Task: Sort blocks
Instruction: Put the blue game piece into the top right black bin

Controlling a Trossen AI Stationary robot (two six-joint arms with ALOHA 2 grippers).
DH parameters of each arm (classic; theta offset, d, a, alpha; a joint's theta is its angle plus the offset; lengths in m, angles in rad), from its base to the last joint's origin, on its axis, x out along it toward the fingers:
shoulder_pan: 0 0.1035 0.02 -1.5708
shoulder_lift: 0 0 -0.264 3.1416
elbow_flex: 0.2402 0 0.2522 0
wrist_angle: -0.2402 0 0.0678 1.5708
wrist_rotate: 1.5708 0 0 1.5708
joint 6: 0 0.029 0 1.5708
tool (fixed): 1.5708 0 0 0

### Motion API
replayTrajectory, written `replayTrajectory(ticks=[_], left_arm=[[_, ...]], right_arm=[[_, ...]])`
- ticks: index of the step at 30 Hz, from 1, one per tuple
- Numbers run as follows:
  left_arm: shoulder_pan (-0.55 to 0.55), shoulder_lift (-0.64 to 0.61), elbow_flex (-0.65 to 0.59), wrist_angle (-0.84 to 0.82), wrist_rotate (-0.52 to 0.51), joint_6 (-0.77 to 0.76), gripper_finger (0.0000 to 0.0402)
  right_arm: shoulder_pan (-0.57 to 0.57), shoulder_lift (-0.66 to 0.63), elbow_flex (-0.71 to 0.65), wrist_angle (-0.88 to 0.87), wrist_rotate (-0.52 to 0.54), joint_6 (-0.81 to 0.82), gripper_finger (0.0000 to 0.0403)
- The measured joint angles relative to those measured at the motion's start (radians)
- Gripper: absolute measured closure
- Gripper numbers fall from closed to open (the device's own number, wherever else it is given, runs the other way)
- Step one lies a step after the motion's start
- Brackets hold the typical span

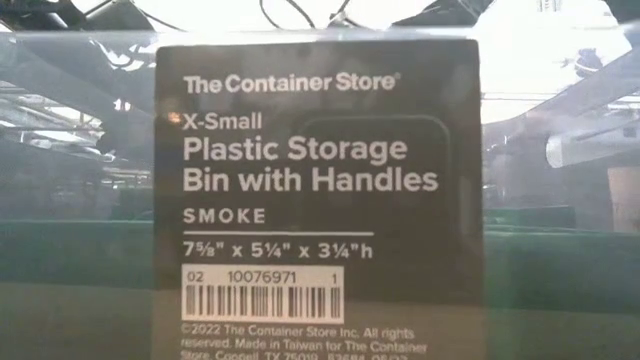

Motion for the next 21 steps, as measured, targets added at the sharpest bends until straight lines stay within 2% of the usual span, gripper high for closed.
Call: replayTrajectory(ticks=[6, 11, 17, 21], left_arm=[[0.000, 0.000, 0.000, -0.005, 0.000, 0.000, 0.0132], [0.000, 0.000, 0.000, -0.008, 0.001, 0.005, 0.0132], [0.000, 0.000, 0.000, -0.007, 0.001, 0.005, 0.0132], [0.000, 0.000, 0.000, -0.008, 0.001, 0.005, 0.0132]], right_arm=[[-0.003, 0.035, 0.023, -0.048, 0.005, 0.002, 0.0173], [-0.004, 0.033, 0.057, -0.133, 0.029, -0.004, 0.0290], [-0.008, 0.029, 0.159, -0.242, 0.030, -0.029, 0.0292], [-0.017, -0.025, 0.216, -0.349, 0.047, -0.073, 0.0292]])
